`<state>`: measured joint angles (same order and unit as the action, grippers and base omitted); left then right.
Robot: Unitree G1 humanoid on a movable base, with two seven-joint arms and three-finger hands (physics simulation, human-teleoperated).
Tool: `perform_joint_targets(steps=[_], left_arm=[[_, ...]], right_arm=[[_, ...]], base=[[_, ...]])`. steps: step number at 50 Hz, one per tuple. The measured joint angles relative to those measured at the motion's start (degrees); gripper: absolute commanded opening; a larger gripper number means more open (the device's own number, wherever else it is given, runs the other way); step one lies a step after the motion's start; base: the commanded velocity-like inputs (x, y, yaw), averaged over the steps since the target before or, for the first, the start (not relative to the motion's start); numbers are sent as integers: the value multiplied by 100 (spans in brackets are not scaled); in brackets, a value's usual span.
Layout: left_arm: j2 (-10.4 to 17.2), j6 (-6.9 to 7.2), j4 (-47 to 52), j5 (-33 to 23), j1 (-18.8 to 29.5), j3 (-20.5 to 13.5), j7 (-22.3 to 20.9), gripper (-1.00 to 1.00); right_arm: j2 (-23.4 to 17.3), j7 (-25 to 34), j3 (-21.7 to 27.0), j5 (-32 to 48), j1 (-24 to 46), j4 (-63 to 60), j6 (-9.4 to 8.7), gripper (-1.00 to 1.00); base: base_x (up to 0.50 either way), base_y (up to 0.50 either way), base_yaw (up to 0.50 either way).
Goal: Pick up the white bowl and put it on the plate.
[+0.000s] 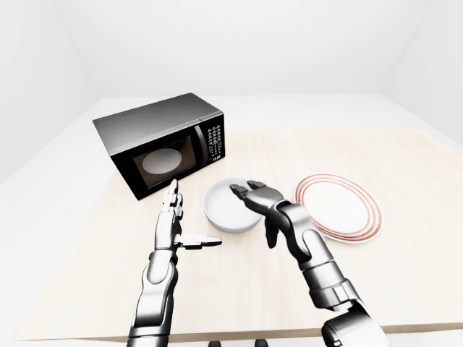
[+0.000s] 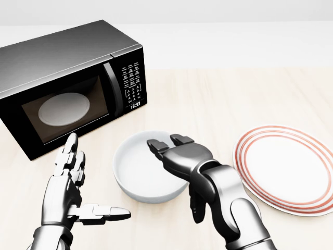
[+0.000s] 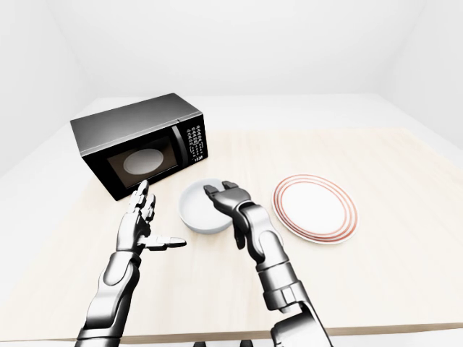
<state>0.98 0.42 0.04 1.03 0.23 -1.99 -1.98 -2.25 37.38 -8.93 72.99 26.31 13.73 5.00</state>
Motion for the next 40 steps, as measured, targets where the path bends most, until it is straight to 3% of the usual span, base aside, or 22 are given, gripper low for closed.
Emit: perform_joint_targets(steps=[40], left_arm=[[0,-2,-4,0,2,0,2,100]], right_arm=[[328,262,-283,167,66,719,0,100]], base=[[0,0,0]])
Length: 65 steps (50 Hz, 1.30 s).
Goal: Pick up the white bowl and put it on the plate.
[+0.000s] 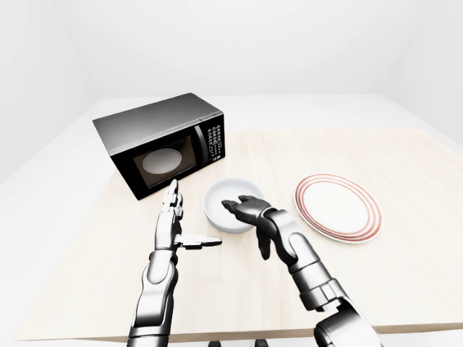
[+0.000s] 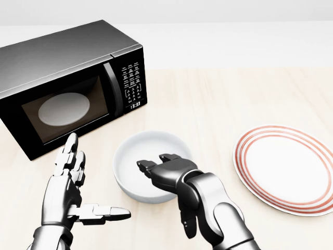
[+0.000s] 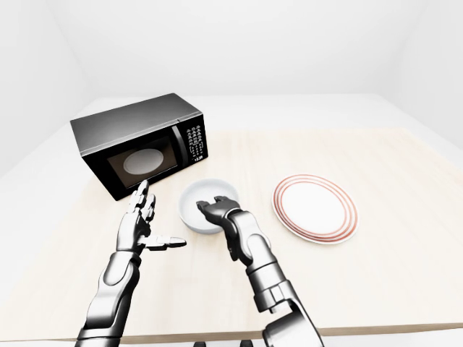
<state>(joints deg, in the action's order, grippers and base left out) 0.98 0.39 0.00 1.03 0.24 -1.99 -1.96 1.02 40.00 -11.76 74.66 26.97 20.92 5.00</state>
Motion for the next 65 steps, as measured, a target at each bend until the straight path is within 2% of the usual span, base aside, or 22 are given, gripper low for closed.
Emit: perform_joint_targets(steps=[36,37,38,65], left_arm=[[0,0,0,0,0,0,-1,100],[0,0,0,0,0,0,-1,100],[0,0,0,0,0,0,-1,100],[0,0,0,0,0,0,0,100]], right_arm=[[34,-195,-35,154,108,584,0,100],[34,-196,-35,154,105,590,0,-9],[35,-198,-34,152,104,591,0,-100],[55,-407,-16,47,136,483,0,-100]], base=[[0,0,0],[0,0,0],[0,0,0],[0,0,0]])
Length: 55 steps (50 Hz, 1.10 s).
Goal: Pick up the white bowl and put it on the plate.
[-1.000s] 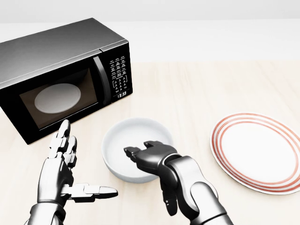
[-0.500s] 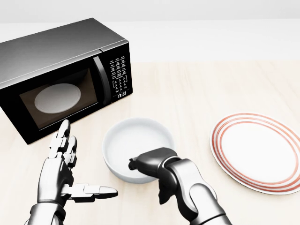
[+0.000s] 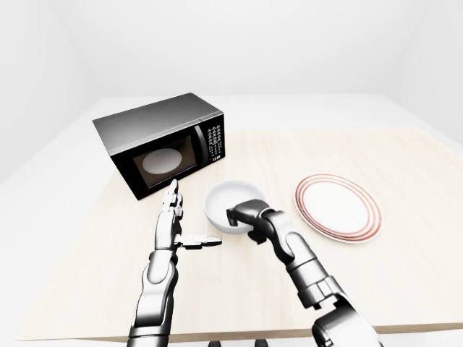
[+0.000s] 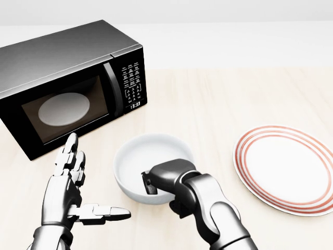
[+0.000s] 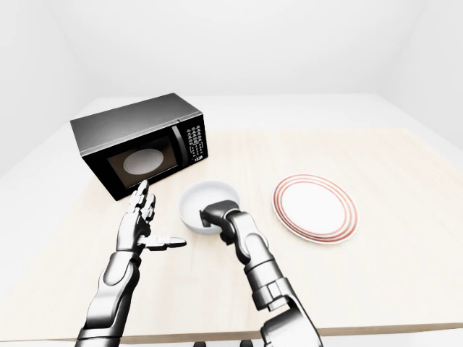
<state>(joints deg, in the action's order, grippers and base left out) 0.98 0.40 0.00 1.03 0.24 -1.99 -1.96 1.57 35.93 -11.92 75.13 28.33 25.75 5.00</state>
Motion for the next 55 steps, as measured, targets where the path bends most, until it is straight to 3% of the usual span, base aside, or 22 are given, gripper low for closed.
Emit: perform_joint_targets(steps=[32,55], left_arm=[[0,0,0,0,0,-1,0,100],[0,0,0,0,0,-1,0,100]], right_arm=[[-91,-1011,218,-205,498,-139,0,-100],[-148,-2075,285,190,599,-420,0,-100]], base=[[0,0,0],[0,0,0]])
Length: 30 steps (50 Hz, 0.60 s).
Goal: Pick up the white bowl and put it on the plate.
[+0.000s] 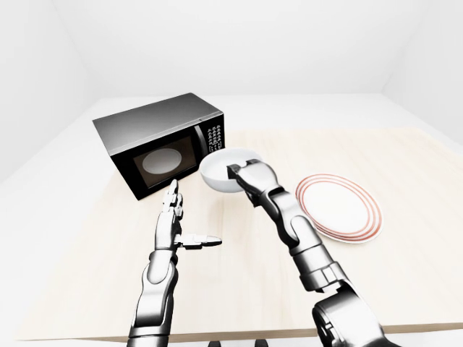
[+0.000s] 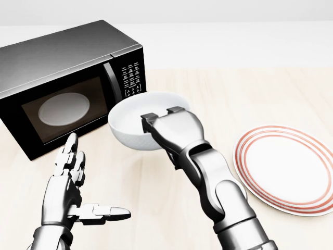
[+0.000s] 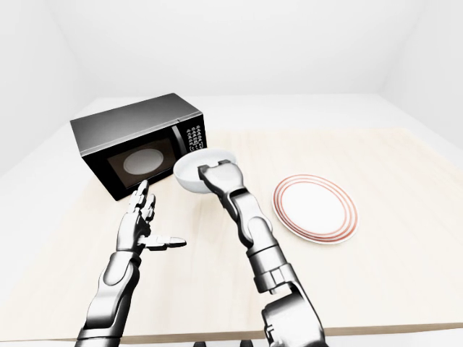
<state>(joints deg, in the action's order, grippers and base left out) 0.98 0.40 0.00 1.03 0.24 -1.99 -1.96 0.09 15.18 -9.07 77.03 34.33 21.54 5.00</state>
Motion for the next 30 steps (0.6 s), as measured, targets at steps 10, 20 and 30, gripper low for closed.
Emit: perform_joint_targets(steps=[10,20,30], left_arm=[[0,0,0,0,0,0,0,100],[1,3,5,2,-2,0,-5,100],[3,-15,-3,9,-12,-3,-23,100]], right_arm=[[-109,-530,61,232,69,77,0,-100],[-277,-1010,159,382,78,175,0,-100],[-500,-1378,290,463,20,171,0,-100]], base=[[0,0,0],[0,0,0],[0,0,0]])
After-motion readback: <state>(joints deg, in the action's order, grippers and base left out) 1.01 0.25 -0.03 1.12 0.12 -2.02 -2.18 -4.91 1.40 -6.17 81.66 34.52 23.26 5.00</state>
